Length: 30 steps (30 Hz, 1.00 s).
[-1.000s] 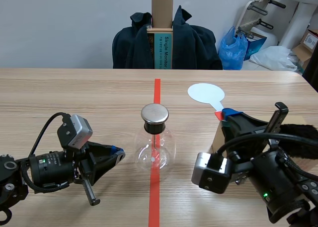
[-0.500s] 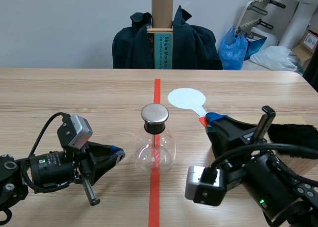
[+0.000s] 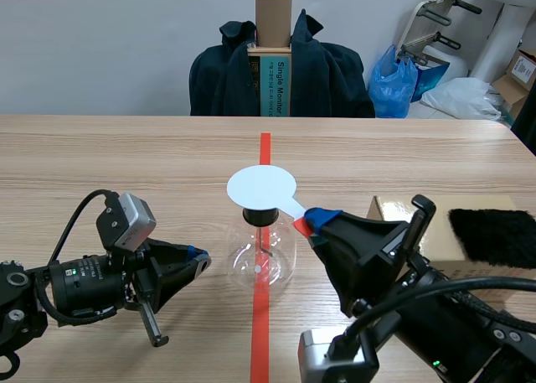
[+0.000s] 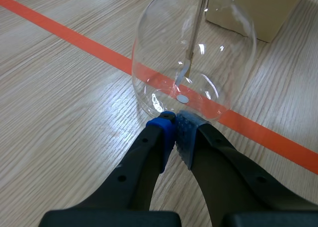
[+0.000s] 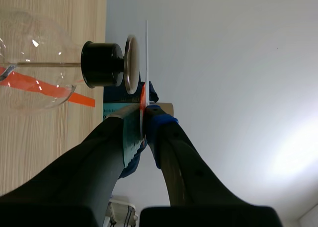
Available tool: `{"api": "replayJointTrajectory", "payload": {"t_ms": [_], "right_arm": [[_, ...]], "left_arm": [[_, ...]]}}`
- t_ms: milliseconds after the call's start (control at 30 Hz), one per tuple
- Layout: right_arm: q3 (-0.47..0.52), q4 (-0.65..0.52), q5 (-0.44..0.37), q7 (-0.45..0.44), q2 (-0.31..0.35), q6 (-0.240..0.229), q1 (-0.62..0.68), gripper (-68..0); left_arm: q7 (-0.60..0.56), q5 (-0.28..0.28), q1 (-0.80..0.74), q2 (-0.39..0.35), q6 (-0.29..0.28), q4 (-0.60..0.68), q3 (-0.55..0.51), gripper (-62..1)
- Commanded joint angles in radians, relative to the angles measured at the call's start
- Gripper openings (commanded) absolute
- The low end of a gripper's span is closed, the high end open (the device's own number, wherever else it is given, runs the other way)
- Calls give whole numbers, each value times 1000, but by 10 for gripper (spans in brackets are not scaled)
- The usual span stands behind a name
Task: Do the electroscope experiment.
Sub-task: 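Move the plate toward and away from the electroscope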
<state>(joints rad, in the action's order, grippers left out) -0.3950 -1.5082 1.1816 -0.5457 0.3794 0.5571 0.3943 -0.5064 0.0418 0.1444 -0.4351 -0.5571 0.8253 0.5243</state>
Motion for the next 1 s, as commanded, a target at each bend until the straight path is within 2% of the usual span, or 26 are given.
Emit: {"api": "replayJointTrajectory", "payload": {"t_ms": [0,233,433,767,967], "right_arm": [[3,-17,-7,2,9,11,-10,-667],[3,-17,-7,1,9,11,-10,-667],[3,-17,-7,43,9,11,-10,-667],[3,-17,-8,226,9,11,-9,-667],[3,-17,-46,348,9,11,-8,-667]], "left_arm": [[-18,13,5,2,-2,22,-6,-588],[-18,13,5,2,-2,22,-6,-588],[-19,13,5,2,-2,22,-6,-588],[-21,13,5,2,-2,22,-6,-588],[-21,13,5,2,-2,22,-6,-588]]}}
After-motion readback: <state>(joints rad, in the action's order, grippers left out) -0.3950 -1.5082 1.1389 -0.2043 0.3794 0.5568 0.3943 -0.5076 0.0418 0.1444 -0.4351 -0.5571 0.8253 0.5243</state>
